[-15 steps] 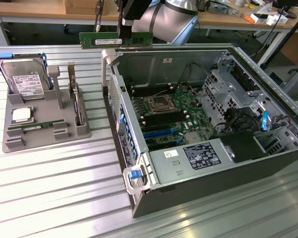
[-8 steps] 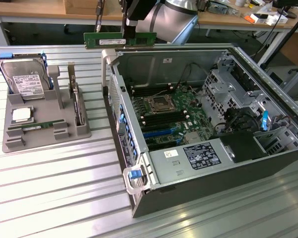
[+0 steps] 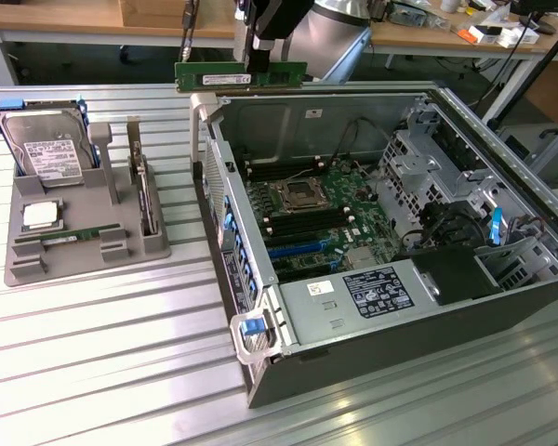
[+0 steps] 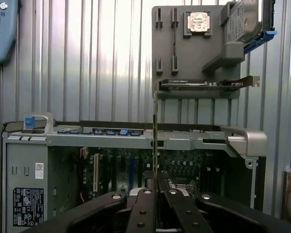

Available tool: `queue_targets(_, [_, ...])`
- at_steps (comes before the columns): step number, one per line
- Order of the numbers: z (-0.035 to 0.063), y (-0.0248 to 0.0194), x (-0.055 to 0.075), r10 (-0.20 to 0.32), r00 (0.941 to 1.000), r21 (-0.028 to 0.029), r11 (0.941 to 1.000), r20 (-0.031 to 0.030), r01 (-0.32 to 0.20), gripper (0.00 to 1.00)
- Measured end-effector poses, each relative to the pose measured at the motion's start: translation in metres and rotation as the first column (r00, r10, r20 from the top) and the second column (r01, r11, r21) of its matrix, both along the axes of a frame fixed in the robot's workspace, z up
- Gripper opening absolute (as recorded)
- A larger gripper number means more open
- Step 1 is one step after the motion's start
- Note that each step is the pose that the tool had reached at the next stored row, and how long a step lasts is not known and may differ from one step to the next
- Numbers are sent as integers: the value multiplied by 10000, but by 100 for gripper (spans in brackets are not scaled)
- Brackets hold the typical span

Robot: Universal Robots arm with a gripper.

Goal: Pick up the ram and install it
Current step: 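Pick up the ram and move it above insertion slot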

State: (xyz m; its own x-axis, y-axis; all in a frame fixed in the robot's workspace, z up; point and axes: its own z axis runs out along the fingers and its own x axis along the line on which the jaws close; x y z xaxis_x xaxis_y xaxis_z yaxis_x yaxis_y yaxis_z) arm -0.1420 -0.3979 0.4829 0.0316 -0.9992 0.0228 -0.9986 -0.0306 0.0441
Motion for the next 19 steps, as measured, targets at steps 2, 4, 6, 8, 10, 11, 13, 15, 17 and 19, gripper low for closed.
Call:
queue_targets(2, [-2, 0, 36, 0, 10000, -8, 10000, 0, 0, 12])
queue_targets(4, [-4, 0, 65, 1, 10000, -15, 10000, 1, -1, 12])
queue_targets(6, [-5, 0, 88, 0, 10000, -20, 10000, 0, 0, 12])
queue_targets(8, [-7, 0, 119, 0, 10000, -28, 10000, 0, 0, 12])
queue_targets(10, [-9, 0, 148, 0, 10000, -35, 10000, 1, 0, 12])
queue_targets(11, [-9, 0, 156, 0, 10000, -37, 10000, 0, 0, 12])
queue_targets(13, [-10, 0, 183, 0, 10000, -43, 10000, 0, 0, 12])
queue_targets(15, [-12, 0, 207, 0, 10000, -48, 10000, 1, 0, 12])
queue_targets(17, [-14, 0, 243, 0, 10000, -54, 10000, 1, 0, 12])
queue_targets(19, [-17, 0, 268, 0, 10000, -60, 10000, 0, 0, 12])
